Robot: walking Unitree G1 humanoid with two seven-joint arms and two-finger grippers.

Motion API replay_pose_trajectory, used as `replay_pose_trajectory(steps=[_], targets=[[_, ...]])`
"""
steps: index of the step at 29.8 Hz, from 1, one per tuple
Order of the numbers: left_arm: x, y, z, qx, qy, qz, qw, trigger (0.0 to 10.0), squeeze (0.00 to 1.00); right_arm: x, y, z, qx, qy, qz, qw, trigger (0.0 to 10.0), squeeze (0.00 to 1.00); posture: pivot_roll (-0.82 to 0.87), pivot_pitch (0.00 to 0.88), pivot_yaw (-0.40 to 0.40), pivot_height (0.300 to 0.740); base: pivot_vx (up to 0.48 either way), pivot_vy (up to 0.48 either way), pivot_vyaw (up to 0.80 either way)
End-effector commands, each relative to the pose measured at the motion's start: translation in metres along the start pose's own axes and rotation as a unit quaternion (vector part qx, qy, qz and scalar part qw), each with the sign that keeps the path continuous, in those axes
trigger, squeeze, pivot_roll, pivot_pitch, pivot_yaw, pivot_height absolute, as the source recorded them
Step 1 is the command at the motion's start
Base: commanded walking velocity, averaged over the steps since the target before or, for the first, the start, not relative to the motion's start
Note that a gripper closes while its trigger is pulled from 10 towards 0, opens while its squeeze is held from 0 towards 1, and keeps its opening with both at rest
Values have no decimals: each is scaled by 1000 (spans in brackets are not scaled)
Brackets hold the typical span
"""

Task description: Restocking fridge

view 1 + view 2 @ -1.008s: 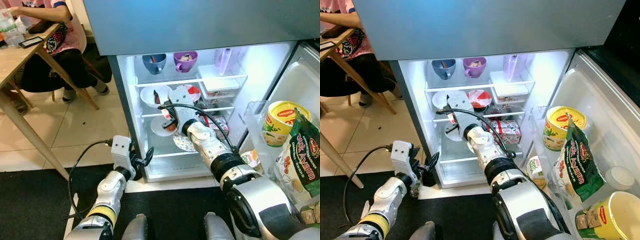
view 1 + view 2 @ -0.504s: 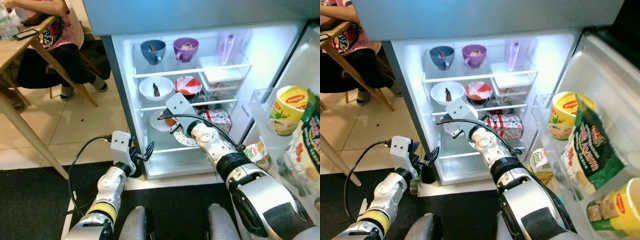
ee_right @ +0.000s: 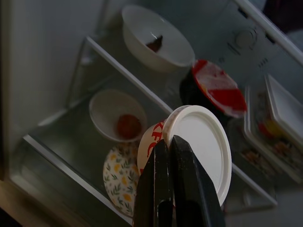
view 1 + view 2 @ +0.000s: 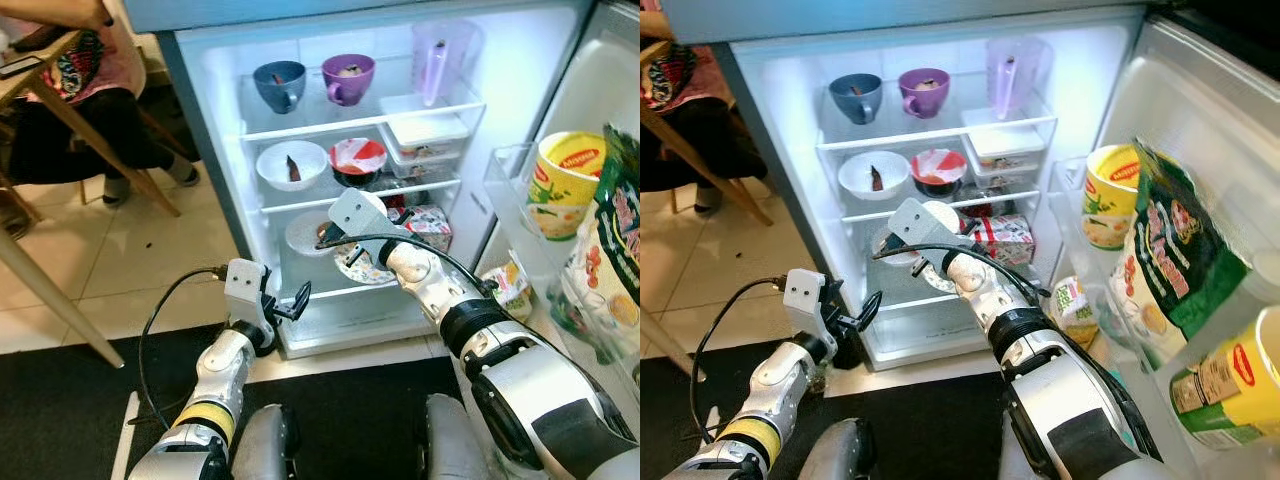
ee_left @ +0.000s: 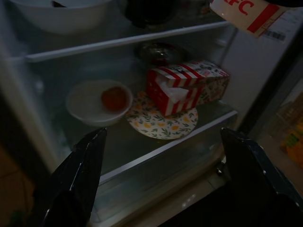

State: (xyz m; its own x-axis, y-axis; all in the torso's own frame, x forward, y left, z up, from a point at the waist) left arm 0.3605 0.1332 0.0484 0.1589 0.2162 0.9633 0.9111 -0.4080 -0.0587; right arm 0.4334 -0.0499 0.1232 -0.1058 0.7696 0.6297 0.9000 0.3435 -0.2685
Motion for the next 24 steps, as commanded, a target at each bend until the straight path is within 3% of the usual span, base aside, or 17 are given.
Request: replay_pose_trajectory(steps=[1,11,19,24], targets=[[5,-1,5,0,16,-2,1000,10000,0,2,0,7,13,-15,-7,1000,10000,0,-36,32,56,547,0,0,0],[11,-1,5,1,18,-17,1000,10000,0,3,-1,23,41,-54,-14,998,10000,0,-36,48,55,512,0,0,0],[14,0,4,2,18,-22,1000,10000,0,11,-1,18,33,-59,-39,997,10000,0,-35,51,52,487,0,0,0],[19,4,0,-2,20,-31,999,10000,0,26,0,18,46,-103,-69,991,10000,0,-37,53,49,487,0,0,0]])
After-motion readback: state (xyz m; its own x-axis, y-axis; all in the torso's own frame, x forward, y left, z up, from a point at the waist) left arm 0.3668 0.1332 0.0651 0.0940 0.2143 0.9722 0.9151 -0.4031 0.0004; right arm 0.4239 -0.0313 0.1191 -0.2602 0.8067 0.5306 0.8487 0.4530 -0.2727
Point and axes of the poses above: a point about 5 cm out from each wrist's last joint towards the gripper, its own y axis pointing out of the wrist towards the gripper, its own x axis along the axis of the wrist's last joint, z = x × y, the point moved 5 cm from there along y, pointing out of the wrist towards the gripper, and after that the axes turned 10 degrees about -y, right-handed, at the moved point
